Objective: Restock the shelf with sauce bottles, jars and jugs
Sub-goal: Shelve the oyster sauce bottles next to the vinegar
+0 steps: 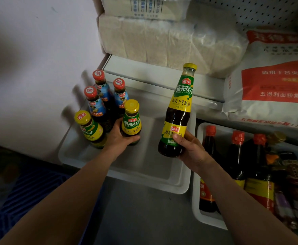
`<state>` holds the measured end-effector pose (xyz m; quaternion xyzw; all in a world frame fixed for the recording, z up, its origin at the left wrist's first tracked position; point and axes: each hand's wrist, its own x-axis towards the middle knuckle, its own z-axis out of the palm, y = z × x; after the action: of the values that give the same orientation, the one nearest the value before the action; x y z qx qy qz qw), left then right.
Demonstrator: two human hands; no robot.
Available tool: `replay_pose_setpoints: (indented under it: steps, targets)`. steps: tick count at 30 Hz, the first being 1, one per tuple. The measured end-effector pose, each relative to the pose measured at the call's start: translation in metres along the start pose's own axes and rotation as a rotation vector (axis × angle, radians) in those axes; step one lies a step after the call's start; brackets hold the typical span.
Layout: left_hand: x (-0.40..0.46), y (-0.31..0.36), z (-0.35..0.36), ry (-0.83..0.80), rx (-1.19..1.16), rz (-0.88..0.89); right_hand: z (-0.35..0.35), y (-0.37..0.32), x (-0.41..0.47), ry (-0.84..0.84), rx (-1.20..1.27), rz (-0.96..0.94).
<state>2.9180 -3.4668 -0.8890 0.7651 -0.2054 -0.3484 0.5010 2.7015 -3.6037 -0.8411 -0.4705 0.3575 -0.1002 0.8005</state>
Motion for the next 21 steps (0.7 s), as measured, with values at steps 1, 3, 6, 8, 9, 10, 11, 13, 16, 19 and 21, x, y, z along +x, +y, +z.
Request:
replay_pose_setpoints:
  steps: [1,3,6,8,9,10,11,13,16,19,21]
  targets:
    - [0.001,-0.001,0.000,0.001,-0.005,0.000,-0.001,0.001,0.001,-0.002,0.003,0.003]
    - [0.004,-0.004,0.000,0.001,-0.002,0.001,-0.002,0.002,0.003,0.002,0.013,0.011]
    - [0.011,-0.006,-0.001,-0.003,0.012,0.005,-0.004,0.003,0.008,0.018,0.033,0.020]
    - [0.014,-0.005,-0.003,-0.009,0.009,0.000,-0.003,0.003,0.008,0.037,0.046,0.027]
    - [0.014,-0.002,-0.004,-0.013,0.003,-0.009,-0.001,0.003,0.007,0.048,0.051,0.031]
    - [0.012,0.002,-0.004,-0.020,-0.007,-0.021,0.001,0.002,0.004,0.061,0.060,0.039]
    - [0.007,0.007,-0.005,-0.028,-0.021,-0.040,0.004,0.002,-0.001,0.077,0.075,0.052]
    - [-0.010,0.025,-0.005,-0.046,-0.074,-0.076,0.011,0.000,-0.017,0.096,0.113,0.087]
    - [-0.050,0.066,-0.011,-0.105,-0.187,-0.139,0.025,-0.016,-0.059,0.120,0.140,0.144]
    - [-0.094,0.115,-0.026,-0.141,-0.247,-0.200,0.044,-0.047,-0.112,0.152,0.165,0.184]
    - [-0.126,0.154,-0.038,-0.138,-0.265,-0.233,0.060,-0.073,-0.146,0.152,0.166,0.196]
